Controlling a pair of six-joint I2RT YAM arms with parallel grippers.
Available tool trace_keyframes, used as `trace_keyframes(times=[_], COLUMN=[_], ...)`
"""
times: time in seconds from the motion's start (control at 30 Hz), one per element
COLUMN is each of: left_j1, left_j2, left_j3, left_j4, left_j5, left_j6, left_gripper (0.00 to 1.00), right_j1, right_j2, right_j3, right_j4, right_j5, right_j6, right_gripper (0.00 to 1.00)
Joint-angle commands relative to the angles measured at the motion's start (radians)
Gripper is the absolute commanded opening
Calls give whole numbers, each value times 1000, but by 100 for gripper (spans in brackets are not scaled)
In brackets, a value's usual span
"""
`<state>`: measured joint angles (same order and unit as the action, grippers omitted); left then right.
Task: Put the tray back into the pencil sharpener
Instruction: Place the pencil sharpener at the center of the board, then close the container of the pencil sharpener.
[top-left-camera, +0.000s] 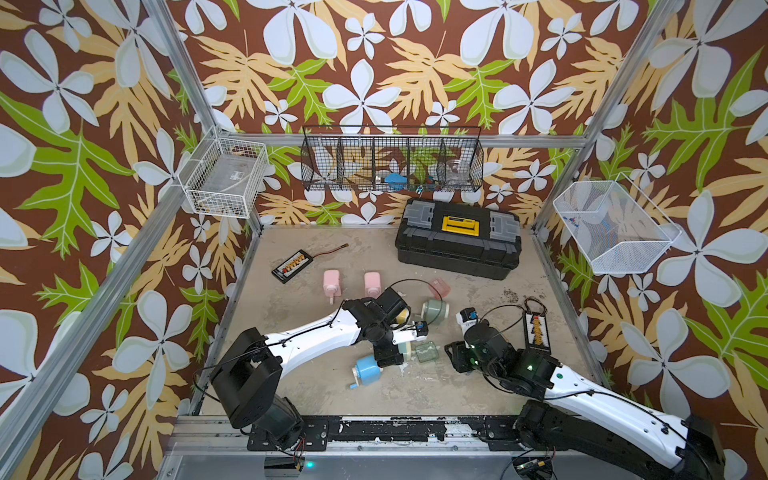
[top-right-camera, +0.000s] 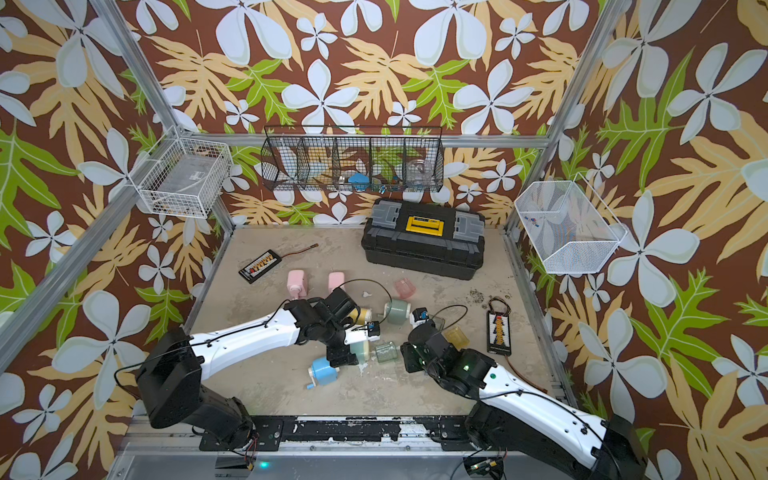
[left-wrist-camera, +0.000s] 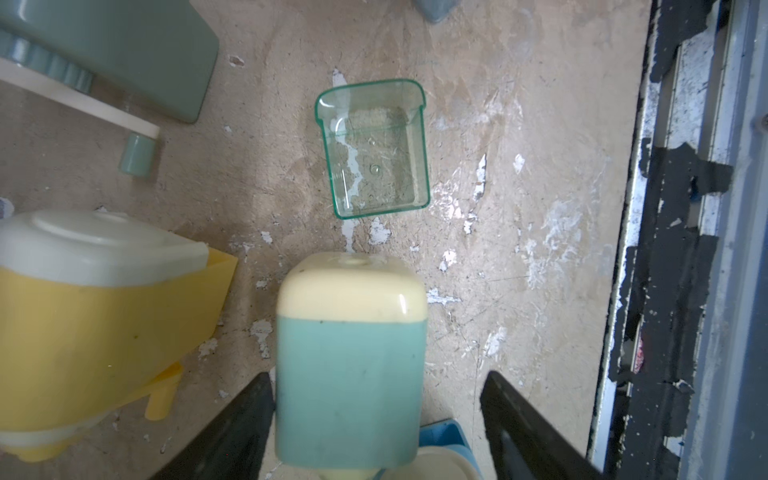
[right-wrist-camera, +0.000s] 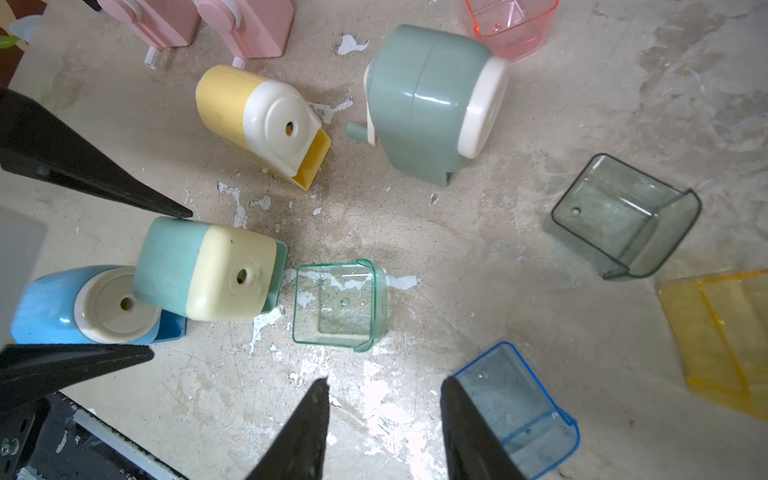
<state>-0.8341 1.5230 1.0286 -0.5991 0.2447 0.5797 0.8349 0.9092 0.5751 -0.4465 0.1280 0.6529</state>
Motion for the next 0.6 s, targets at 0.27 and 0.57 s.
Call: trace_keyframes(times=[0.27,0.57], left_j1=[29,38], left_j2=[-98,-50], left_j3=[-128,-126], left_j4=[181,211], left_j5=[62,35], left_j6=[31,12], left_gripper=[80,80], right_j1=[-44,-54], right_j2=[220,355], right_j3=[55,93], right_j4=[102,131], right_j5=[-117,-58], right_j6=[-105,-99], right_gripper=[47,45])
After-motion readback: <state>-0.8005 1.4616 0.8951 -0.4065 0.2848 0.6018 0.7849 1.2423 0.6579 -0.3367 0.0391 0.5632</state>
